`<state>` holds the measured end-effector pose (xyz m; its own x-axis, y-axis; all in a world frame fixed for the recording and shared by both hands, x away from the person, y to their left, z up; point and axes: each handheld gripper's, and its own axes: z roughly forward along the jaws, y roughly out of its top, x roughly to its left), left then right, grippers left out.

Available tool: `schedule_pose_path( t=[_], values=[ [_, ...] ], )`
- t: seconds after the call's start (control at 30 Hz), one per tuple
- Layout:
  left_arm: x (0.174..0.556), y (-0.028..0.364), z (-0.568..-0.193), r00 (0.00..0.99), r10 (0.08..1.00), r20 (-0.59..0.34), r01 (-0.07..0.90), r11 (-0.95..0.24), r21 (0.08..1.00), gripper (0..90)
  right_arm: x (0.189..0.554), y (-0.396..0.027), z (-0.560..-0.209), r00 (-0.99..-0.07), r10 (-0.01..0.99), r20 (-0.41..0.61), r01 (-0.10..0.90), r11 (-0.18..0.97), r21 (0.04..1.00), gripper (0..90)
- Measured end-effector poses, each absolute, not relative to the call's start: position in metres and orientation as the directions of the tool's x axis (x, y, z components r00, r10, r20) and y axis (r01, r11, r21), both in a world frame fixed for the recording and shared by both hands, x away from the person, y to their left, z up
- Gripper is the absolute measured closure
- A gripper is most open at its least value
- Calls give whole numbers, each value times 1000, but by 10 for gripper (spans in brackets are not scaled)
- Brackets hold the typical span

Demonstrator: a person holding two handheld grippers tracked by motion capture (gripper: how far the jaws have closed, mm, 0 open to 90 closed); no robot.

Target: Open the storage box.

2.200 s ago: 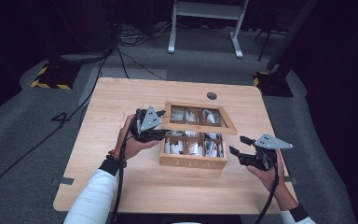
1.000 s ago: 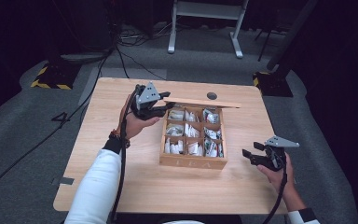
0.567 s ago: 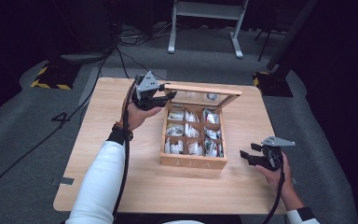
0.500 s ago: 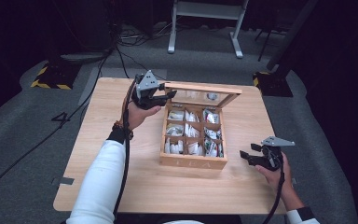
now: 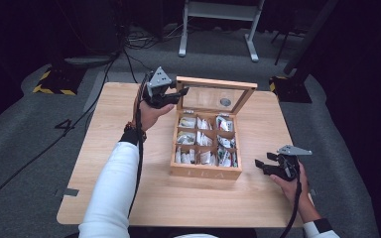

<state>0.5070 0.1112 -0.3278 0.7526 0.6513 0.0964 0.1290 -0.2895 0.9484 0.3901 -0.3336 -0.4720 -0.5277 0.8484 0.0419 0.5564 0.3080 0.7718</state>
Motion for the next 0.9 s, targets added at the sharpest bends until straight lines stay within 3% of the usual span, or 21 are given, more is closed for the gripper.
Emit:
schedule_pose_path(
  t=[0.9],
  values=[
    [539, 103, -327, 690, 723, 37, 170, -211, 963, 577, 392, -329, -481, -577, 817, 10, 529, 364, 767, 343]
  ],
)
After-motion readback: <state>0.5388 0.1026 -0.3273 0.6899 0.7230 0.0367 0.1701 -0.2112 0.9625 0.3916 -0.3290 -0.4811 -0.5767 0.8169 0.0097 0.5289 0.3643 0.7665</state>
